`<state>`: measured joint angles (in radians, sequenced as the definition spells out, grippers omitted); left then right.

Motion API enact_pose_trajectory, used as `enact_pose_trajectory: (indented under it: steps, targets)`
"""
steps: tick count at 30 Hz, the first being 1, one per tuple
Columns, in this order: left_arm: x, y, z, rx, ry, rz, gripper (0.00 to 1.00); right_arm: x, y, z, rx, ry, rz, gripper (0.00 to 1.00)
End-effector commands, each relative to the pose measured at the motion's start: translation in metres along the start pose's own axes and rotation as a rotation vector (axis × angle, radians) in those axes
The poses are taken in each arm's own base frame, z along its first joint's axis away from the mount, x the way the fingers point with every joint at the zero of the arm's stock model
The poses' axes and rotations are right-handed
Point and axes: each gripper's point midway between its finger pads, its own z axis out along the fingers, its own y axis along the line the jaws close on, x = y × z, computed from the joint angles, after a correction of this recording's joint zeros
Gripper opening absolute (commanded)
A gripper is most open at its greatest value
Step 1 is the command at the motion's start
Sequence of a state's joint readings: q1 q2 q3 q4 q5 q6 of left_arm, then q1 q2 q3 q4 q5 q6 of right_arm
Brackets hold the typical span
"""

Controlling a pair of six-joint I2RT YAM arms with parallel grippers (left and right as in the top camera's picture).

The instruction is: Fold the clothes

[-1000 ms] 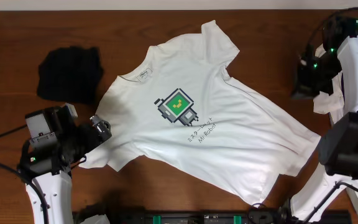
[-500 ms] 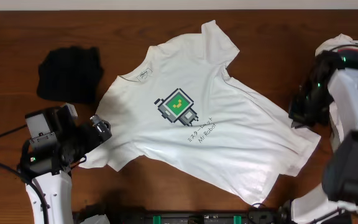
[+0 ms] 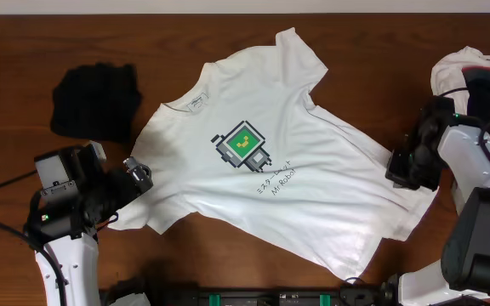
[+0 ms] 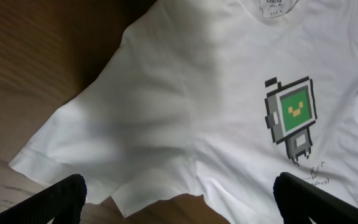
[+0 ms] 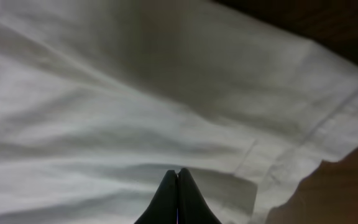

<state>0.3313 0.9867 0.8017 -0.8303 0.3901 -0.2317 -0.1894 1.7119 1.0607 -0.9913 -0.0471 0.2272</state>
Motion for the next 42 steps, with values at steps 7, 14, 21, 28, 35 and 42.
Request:
enact_pose_trajectory:
  steps: [7,14,21,28,35,42]
  targets:
    - [-0.003,-0.004,-0.003,0.01,-0.008,0.016,0.98,0.003,-0.008,0.016,0.029,0.015,0.018,0.01]
    - [-0.003,-0.004,-0.003,0.01,-0.008,0.016,0.98,-0.001,-0.008,0.03,0.036,0.029,0.018,0.01]
    - [-0.003,-0.004,-0.003,0.011,-0.008,0.016,0.98,-0.025,-0.004,0.045,0.025,-0.035,-0.02,0.01]
    - [-0.003,-0.004,-0.003,0.01,-0.008,0.016,0.98,-0.051,0.002,0.043,0.001,-0.143,-0.025,0.01]
    - [-0.003,-0.004,-0.003,0.01,-0.008,0.016,0.98,-0.064,0.009,0.043,-0.026,-0.189,-0.046,0.01]
    - [-0.003,-0.004,-0.003,0.011,-0.008,0.016,0.98,-0.08,0.017,0.047,-0.029,-0.206,-0.071,0.01]
